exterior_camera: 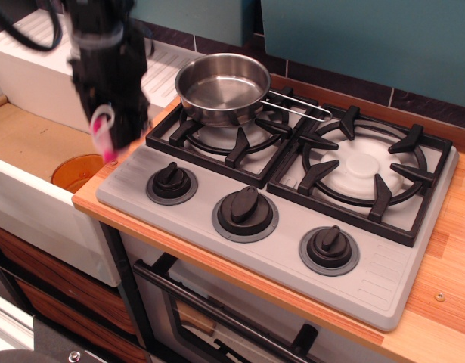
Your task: Put stuffedpig in pan
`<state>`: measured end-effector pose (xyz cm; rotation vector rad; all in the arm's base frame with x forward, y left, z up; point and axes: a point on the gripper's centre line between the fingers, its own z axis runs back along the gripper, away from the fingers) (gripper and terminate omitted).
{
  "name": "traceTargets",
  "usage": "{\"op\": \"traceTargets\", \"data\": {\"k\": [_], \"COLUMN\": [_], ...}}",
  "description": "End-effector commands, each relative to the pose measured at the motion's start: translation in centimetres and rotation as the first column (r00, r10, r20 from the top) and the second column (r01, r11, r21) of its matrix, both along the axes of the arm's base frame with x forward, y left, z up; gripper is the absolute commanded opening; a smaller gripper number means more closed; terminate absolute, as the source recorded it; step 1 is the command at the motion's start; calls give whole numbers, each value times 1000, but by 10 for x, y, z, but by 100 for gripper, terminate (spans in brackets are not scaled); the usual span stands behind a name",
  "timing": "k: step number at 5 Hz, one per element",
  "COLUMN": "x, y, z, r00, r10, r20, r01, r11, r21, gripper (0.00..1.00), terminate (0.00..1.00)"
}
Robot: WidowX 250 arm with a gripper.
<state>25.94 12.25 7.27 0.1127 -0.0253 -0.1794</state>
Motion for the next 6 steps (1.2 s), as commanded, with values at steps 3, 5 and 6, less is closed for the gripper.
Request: {"op": "traceTargets", "data": {"k": [3, 5, 6], "x": [75, 102, 114], "y": [-29, -46, -51], "z": [79, 67, 50], "r00": [999, 998, 996], "r10": [-38, -53, -76], "r20": [7, 17, 40], "r01": [38, 53, 76], "r11": [998, 998, 997], "r21": [51, 27, 14], "gripper": [0, 0, 0], "terminate": [0, 0, 0]}}
